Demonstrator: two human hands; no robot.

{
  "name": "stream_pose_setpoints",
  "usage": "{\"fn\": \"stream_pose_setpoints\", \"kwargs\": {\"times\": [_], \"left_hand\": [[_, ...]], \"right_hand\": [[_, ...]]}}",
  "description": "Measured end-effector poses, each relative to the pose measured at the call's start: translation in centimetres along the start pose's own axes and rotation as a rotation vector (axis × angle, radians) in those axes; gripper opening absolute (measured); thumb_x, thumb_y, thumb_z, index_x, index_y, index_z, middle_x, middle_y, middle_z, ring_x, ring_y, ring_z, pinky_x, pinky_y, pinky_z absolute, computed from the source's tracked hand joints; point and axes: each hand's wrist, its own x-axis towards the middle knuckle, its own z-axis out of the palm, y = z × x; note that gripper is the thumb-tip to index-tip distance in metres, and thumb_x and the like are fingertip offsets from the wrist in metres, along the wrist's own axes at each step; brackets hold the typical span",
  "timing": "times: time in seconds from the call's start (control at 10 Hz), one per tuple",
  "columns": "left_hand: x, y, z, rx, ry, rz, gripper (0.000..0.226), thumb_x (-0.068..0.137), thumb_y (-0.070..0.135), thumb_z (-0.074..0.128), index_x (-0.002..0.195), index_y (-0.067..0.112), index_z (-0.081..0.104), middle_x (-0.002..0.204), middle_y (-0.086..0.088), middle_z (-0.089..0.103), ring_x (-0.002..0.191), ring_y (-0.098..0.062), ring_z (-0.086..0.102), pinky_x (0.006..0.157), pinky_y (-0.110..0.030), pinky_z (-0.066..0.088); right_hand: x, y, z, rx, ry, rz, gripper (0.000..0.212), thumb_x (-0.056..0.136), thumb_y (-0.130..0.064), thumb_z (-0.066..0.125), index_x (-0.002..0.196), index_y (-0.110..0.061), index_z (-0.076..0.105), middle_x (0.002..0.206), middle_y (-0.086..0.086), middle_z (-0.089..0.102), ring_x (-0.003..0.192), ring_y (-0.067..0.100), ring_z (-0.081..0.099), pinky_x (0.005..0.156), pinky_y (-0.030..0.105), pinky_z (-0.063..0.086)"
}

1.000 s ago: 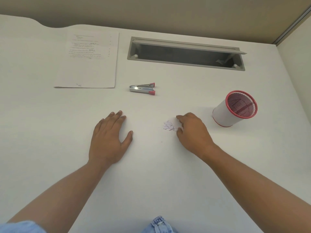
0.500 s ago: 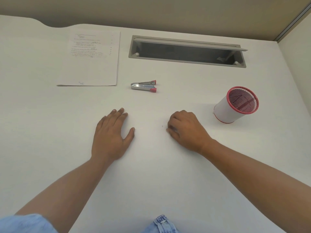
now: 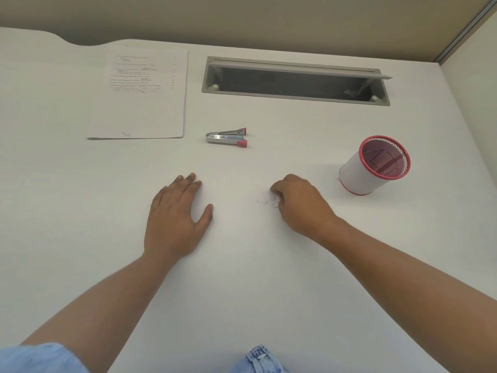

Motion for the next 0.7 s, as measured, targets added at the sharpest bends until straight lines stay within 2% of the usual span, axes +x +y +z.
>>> {"fn": "stream_pose_setpoints", "kwargs": {"times": [0.1,0.2,0.3,0.4,0.5,0.6,0.7], "left_hand": [[0.0,0.0,0.0,-0.005,-0.004,-0.003,0.061,0.093,0.055,0.040,0.144,0.022,0.047,0.158,0.007,0.040,0.150,-0.015,0.029,0.124,-0.038,0.018],[0.0,0.0,0.0,-0.008,-0.006,-0.002,0.061,0.093,0.055,0.039,0.144,0.022,0.047,0.158,0.007,0.040,0.150,-0.015,0.029,0.123,-0.039,0.018],[0.0,0.0,-0.1,-0.004,-0.010,-0.005,0.062,0.093,0.056,0.039,0.144,0.023,0.047,0.158,0.007,0.040,0.150,-0.015,0.029,0.123,-0.038,0.018],[0.0,0.1,-0.1,-0.003,-0.009,-0.008,0.061,0.092,0.056,0.039,0.144,0.023,0.048,0.158,0.008,0.040,0.150,-0.015,0.030,0.123,-0.038,0.018],[0.0,0.1,-0.2,-0.008,-0.008,-0.007,0.061,0.092,0.055,0.039,0.143,0.023,0.048,0.158,0.008,0.040,0.150,-0.015,0.030,0.123,-0.038,0.018],[0.1,0.2,-0.3,-0.010,-0.007,-0.007,0.061,0.092,0.055,0.039,0.143,0.022,0.048,0.158,0.007,0.040,0.150,-0.016,0.030,0.123,-0.038,0.018],[0.0,0.1,-0.2,-0.004,-0.015,-0.005,0.062,0.092,0.055,0.039,0.144,0.022,0.048,0.158,0.007,0.040,0.150,-0.016,0.029,0.123,-0.038,0.018]], "right_hand": [[0.3,-0.3,-0.1,0.045,0.101,-0.058,0.034,0.086,-0.001,0.049,0.112,-0.011,0.067,0.106,0.009,0.063,0.097,0.031,0.059,0.081,0.040,0.049],[0.7,-0.4,-0.1,0.049,0.135,-0.091,0.028,0.089,-0.011,0.053,0.113,-0.015,0.068,0.113,0.004,0.064,0.105,0.027,0.056,0.085,0.040,0.049],[0.8,-1.0,0.6,0.029,0.069,-0.263,0.022,0.090,-0.022,0.059,0.108,-0.018,0.070,0.110,0.001,0.066,0.103,0.026,0.056,0.085,0.039,0.048],[1.0,-1.0,1.0,-0.017,0.085,-0.352,0.013,0.088,-0.021,0.062,0.094,-0.016,0.073,0.096,0.000,0.068,0.090,0.027,0.058,0.076,0.039,0.048],[0.9,-0.3,0.3,-0.104,0.061,-0.360,0.011,0.085,-0.015,0.059,0.084,-0.014,0.070,0.085,0.002,0.068,0.081,0.028,0.058,0.069,0.039,0.048],[0.5,0.5,-1.5,-0.086,0.039,-0.269,0.013,0.087,-0.014,0.057,0.091,-0.015,0.070,0.094,0.002,0.068,0.091,0.026,0.058,0.078,0.037,0.047],[0.8,1.0,-3.5,0.043,0.092,-0.113,0.026,0.089,-0.006,0.053,0.108,-0.014,0.068,0.108,0.004,0.066,0.100,0.022,0.059,0.088,0.034,0.047]]}}
